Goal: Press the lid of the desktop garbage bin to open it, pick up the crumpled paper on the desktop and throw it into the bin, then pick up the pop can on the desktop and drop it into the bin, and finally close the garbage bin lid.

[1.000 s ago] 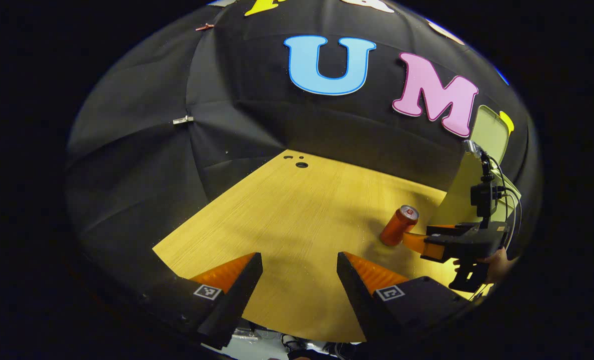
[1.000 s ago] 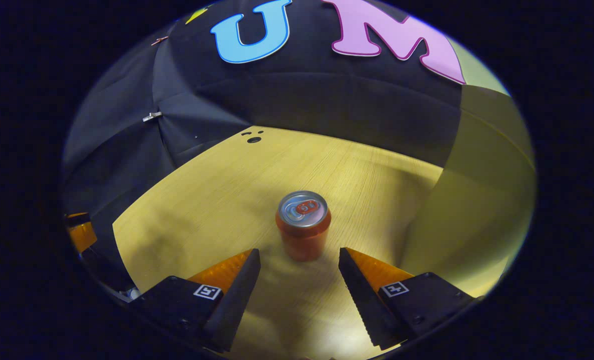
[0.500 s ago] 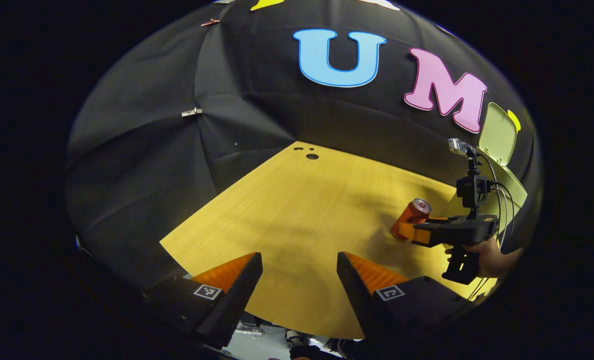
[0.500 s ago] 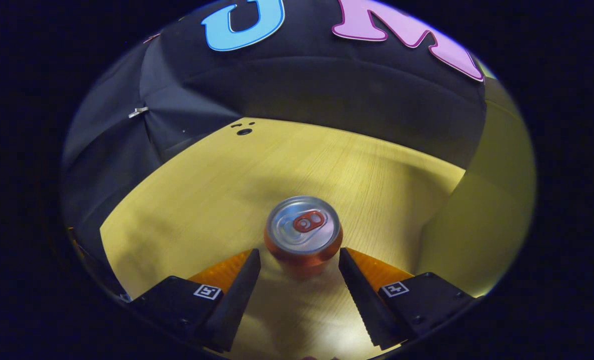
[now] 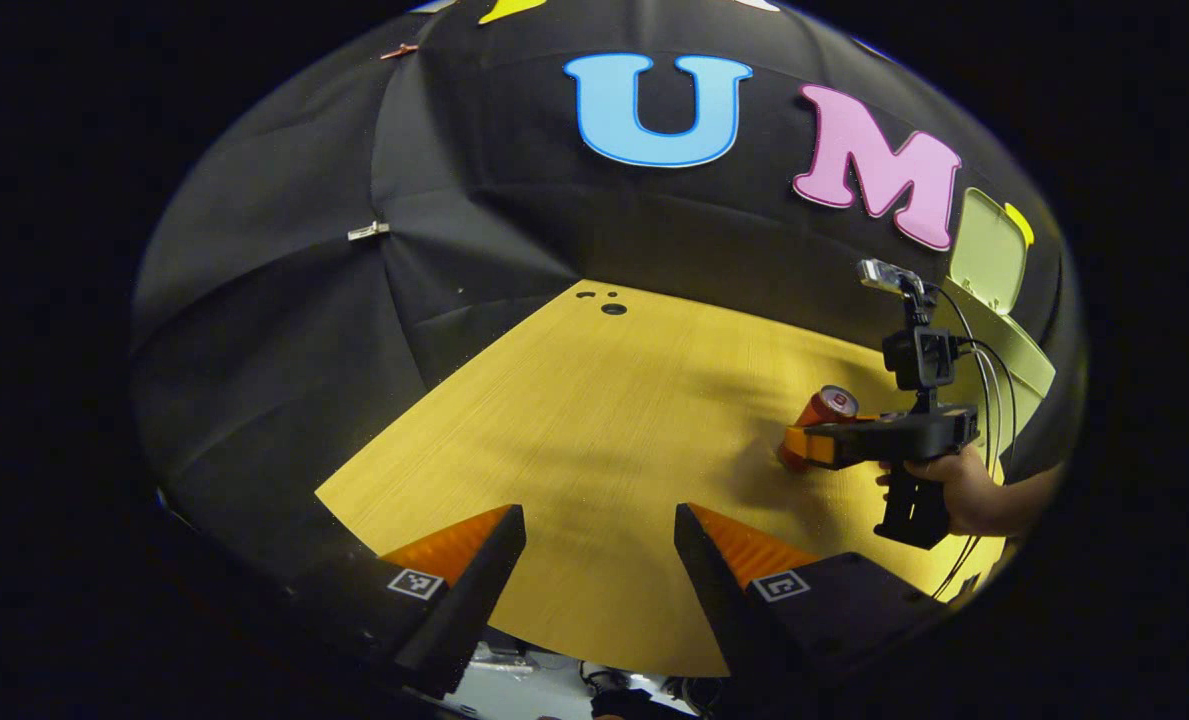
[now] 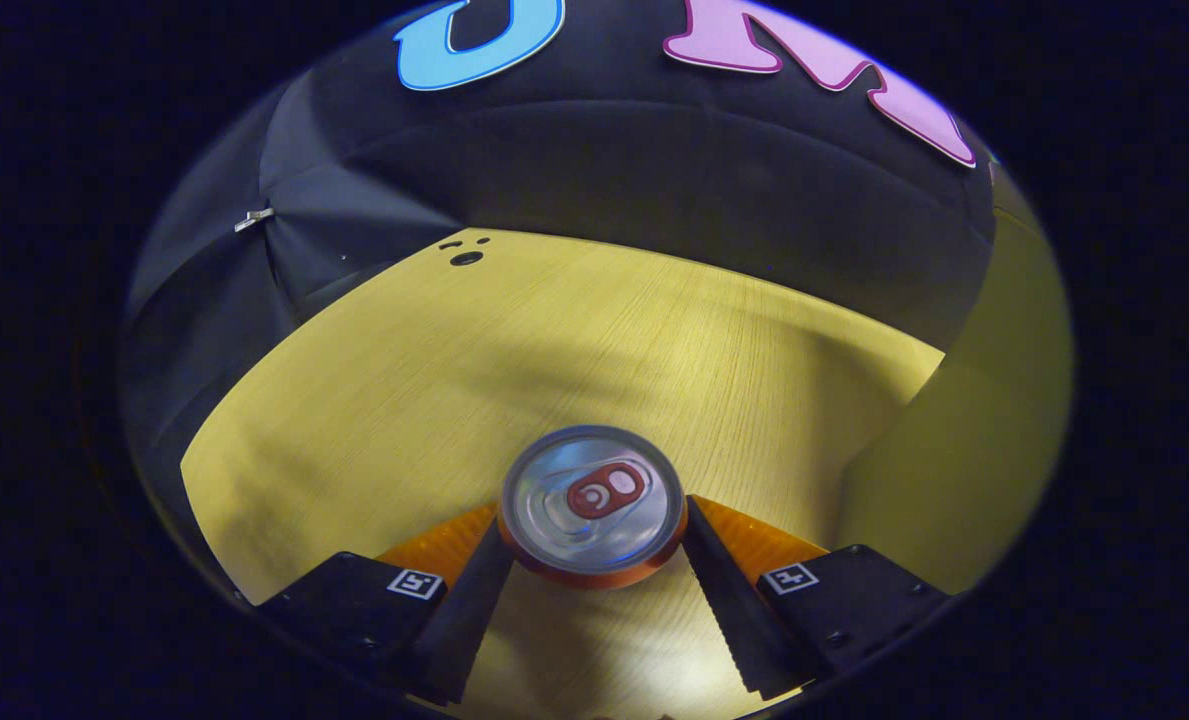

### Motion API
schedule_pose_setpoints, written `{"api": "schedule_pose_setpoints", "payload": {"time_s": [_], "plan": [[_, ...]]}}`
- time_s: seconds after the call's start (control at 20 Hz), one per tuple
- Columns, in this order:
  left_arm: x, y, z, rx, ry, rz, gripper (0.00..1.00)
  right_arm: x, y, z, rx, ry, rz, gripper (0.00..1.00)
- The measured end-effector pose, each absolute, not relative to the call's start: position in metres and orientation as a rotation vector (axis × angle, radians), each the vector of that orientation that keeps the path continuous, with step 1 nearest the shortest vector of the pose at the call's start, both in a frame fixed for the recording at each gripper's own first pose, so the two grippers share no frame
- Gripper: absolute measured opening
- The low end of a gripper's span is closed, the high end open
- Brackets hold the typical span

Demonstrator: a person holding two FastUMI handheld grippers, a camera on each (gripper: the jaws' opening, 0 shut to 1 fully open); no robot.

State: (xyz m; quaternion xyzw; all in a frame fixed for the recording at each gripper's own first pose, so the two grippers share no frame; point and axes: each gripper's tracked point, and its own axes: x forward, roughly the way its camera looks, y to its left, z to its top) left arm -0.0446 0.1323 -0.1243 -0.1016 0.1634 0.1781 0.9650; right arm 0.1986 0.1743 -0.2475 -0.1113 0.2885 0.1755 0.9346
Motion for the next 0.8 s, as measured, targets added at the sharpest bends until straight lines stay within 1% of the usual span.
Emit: {"api": "schedule_pose_setpoints", "payload": {"time_s": [0.05,0.1,0.15,0.3,0.35,0.4,0.55,0.8], "plan": [[-0.044,0.132,-0.124,-0.203,0.33,0.355,0.96,0.199,0.176,-0.246,-0.226,0.586,0.362,0.99],[-0.044,0.132,-0.124,-0.206,0.329,0.351,0.96,0.198,0.176,-0.244,-0.22,0.584,0.36,0.94],[-0.044,0.132,-0.123,-0.212,0.326,0.349,0.96,0.197,0.175,-0.241,-0.217,0.584,0.356,0.83],[-0.043,0.13,-0.124,-0.228,0.32,0.336,0.96,0.197,0.176,-0.235,-0.215,0.575,0.356,0.83],[-0.044,0.129,-0.124,-0.225,0.316,0.333,0.96,0.192,0.174,-0.23,-0.219,0.566,0.359,0.79],[-0.044,0.129,-0.123,-0.22,0.312,0.329,0.96,0.188,0.175,-0.224,-0.223,0.557,0.364,0.83],[-0.046,0.126,-0.123,-0.209,0.301,0.308,0.96,0.174,0.173,-0.198,-0.233,0.52,0.378,0.83],[-0.047,0.126,-0.122,-0.159,0.287,0.274,0.96,0.14,0.187,-0.132,-0.241,0.419,0.455,0.83]]}}
